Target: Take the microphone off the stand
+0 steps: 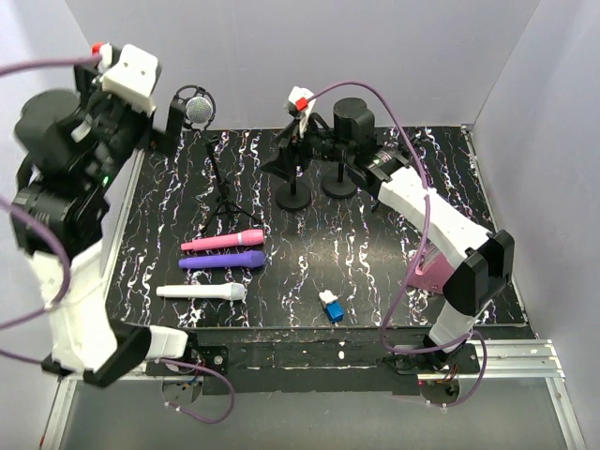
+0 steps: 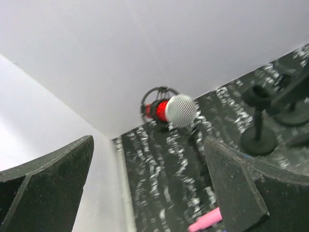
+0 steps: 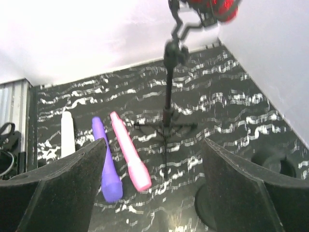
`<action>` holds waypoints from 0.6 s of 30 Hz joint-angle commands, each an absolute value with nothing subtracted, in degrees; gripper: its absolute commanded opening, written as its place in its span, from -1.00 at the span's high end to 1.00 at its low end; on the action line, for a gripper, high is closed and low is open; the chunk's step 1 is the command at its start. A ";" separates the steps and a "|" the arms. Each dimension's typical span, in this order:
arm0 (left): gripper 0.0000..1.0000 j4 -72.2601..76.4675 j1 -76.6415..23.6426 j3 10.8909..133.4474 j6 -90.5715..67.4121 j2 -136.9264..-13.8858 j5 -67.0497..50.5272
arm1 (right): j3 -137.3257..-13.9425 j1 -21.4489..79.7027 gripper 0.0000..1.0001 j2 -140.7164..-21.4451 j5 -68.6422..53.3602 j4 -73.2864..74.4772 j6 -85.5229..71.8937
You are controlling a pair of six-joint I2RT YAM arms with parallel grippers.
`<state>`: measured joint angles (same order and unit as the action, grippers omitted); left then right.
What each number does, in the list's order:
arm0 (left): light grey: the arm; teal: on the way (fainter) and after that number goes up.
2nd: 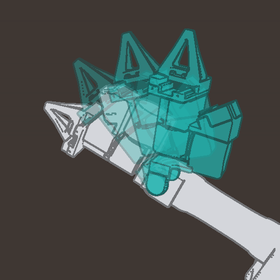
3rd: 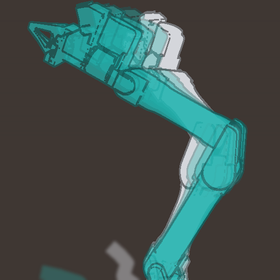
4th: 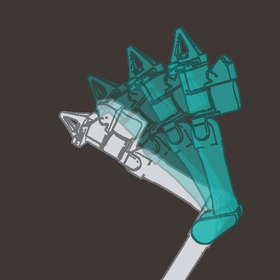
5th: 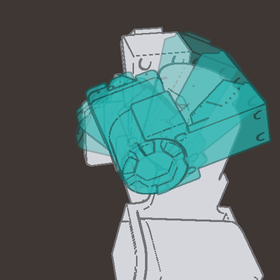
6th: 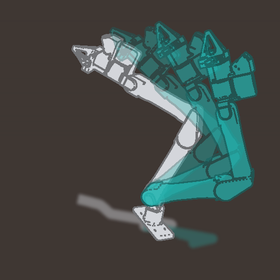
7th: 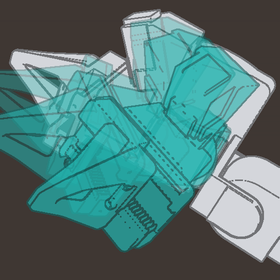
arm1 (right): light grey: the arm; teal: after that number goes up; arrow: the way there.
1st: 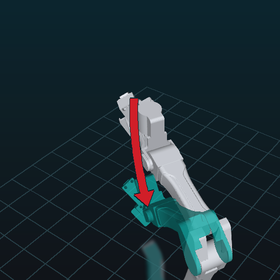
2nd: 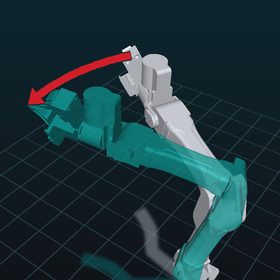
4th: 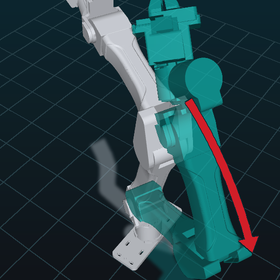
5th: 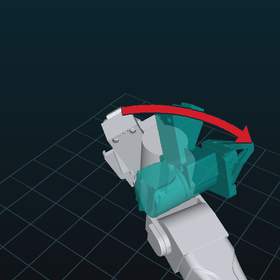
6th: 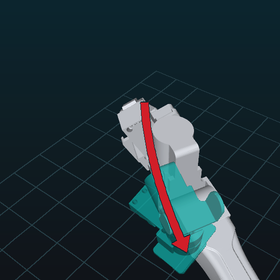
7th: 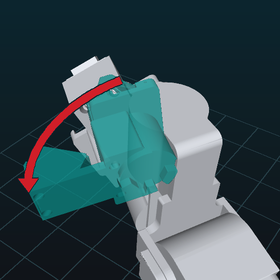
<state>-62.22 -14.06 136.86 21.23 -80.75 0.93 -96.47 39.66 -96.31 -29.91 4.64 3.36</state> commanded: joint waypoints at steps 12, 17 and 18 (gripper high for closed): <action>-0.96 -42.38 -17.22 91.53 28.40 -61.27 34.18 | -113.56 50.97 -0.87 -106.61 -19.95 -21.79 13.18; -0.96 -46.49 -18.37 91.76 12.68 -60.74 34.20 | -112.50 52.73 -0.88 -107.40 -13.20 -23.11 15.38; -0.96 -46.76 -18.37 91.15 10.31 -60.21 33.67 | -112.76 52.91 -0.88 -107.84 -11.70 -23.46 15.90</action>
